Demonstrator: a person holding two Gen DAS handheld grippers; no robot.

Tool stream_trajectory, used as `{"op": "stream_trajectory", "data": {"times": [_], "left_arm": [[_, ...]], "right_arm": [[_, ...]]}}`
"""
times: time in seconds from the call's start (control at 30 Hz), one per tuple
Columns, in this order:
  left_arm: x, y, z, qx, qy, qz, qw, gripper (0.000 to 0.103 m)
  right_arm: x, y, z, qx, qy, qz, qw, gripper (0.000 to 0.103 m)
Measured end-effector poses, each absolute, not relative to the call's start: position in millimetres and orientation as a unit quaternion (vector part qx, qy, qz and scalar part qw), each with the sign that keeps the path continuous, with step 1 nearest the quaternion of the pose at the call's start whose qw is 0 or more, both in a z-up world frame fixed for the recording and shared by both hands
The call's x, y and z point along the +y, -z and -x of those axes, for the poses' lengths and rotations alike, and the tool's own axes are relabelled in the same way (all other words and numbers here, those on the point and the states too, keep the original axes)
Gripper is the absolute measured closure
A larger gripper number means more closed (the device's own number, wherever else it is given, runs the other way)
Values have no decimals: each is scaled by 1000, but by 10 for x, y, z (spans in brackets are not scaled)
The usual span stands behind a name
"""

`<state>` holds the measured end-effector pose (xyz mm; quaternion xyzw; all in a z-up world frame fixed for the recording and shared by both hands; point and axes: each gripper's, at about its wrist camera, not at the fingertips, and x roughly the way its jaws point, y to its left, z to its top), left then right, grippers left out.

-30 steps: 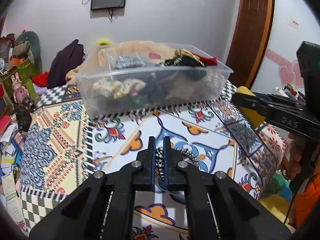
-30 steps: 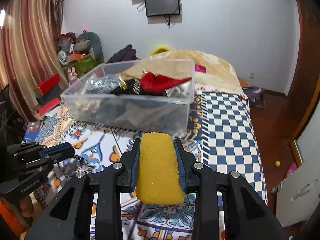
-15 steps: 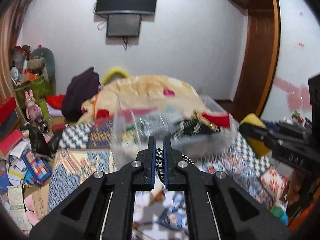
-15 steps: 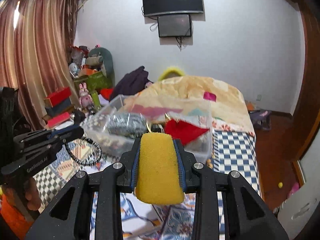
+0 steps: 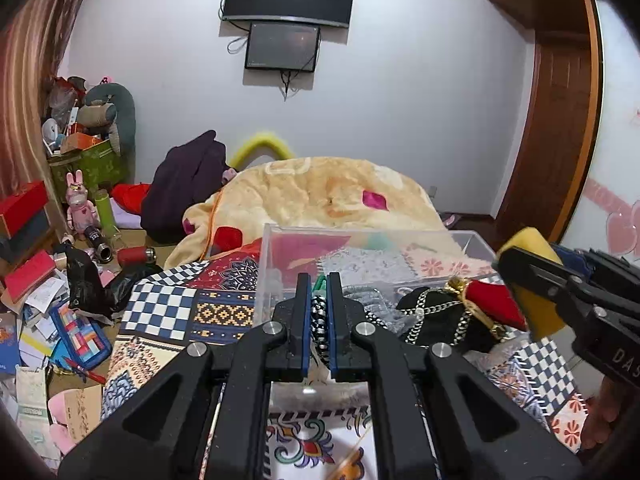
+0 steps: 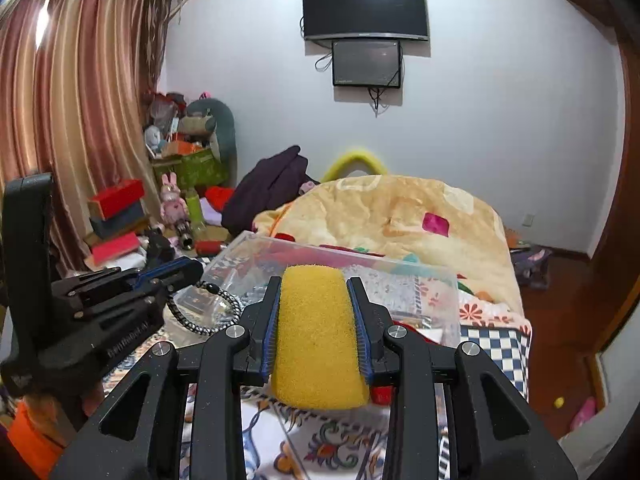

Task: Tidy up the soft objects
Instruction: 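Lower the sponge and bracelet into the box and open both grippers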

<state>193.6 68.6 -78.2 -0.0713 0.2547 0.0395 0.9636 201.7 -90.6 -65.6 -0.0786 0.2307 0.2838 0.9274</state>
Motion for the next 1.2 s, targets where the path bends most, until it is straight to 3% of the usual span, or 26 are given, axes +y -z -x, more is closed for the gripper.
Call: {"op": "stream_trajectory", "data": {"times": [0.33,0.43,0.47,0.5,0.67,0.8,1.2], "left_arm": [[651,1013,-2105,291,-31,54,955,97],[658,1032,-2107,297,-26,55,953,95],[654,1035,-2104,298,-25,55,953,92],[654,1033,-2098,299,-23,57,952,89],[637,950,-2002,291,-14,61,955,72],[617,815,-1863,273,-6,62,960,59],[530,235,-1280,202,20,62,977,55]], "right_arm": [[-678,1006,-2239,284,-279,108,911,73],[-691,1010,-2248,294,-273,111,909,56],[-705,1008,-2246,298,-275,108,908,48],[-717,1002,-2251,300,-276,106,907,45],[-803,952,-2202,304,-280,100,905,44],[-918,818,-2119,285,-278,87,913,33],[-1369,205,-1651,201,-274,37,940,33]]}}
